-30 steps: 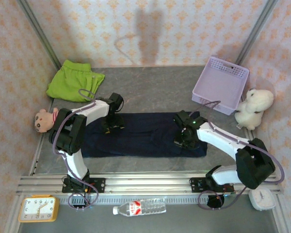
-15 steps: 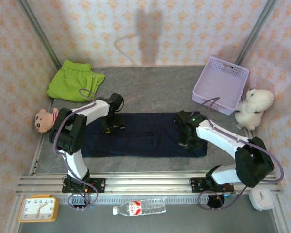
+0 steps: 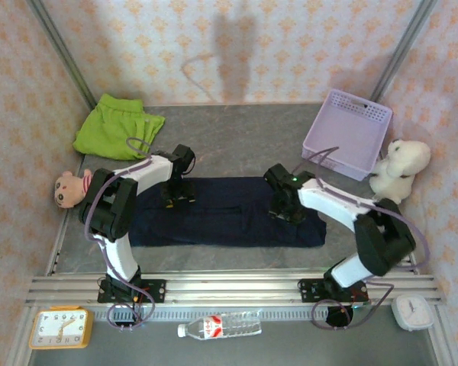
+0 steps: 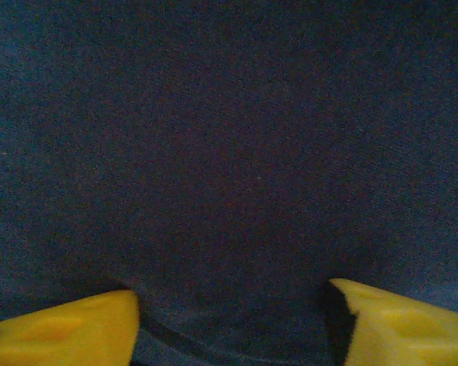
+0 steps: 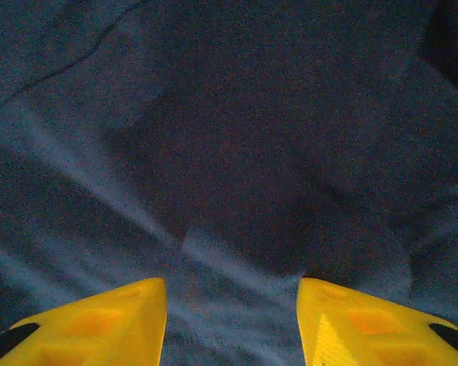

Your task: Fold and stack the mixed laundry pile

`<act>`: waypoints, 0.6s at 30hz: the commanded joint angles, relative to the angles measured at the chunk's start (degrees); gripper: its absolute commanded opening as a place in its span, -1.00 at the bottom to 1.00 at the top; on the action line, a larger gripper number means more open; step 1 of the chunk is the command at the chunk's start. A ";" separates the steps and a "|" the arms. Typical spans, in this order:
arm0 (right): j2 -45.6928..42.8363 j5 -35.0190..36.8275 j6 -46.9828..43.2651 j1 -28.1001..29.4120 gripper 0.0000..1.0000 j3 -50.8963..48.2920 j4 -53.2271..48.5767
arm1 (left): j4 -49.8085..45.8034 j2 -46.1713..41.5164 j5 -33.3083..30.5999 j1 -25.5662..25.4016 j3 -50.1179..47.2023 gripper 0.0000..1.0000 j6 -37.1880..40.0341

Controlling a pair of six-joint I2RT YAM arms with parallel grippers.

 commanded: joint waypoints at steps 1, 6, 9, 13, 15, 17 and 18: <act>6.46 1.17 3.24 -0.43 -0.03 3.31 4.29 | 0.82 1.75 0.06 -0.19 -2.42 0.01 0.77; 15.81 1.35 1.89 -1.91 -0.02 11.17 5.80 | 2.66 -0.38 1.17 -0.19 -6.70 -0.67 -1.21; 22.55 -0.09 -0.14 -2.63 -0.02 18.48 6.00 | 4.28 -3.47 1.98 -0.10 -9.83 -1.00 -2.97; 32.47 0.35 -3.91 -3.14 -0.02 31.23 3.25 | 7.37 -6.33 5.87 -0.15 -13.57 -1.00 -5.86; 37.78 0.52 -5.11 -4.47 -0.02 39.01 0.65 | 8.64 -6.02 8.98 -0.19 -14.39 -1.00 -7.29; 42.94 0.04 -6.19 -6.06 -0.02 47.42 -1.96 | 9.27 -5.79 10.88 -0.50 -14.43 -1.00 -8.51; 45.50 0.03 -6.83 -6.70 -0.02 52.07 -3.45 | 9.48 -5.95 11.41 -0.73 -14.30 -1.00 -9.12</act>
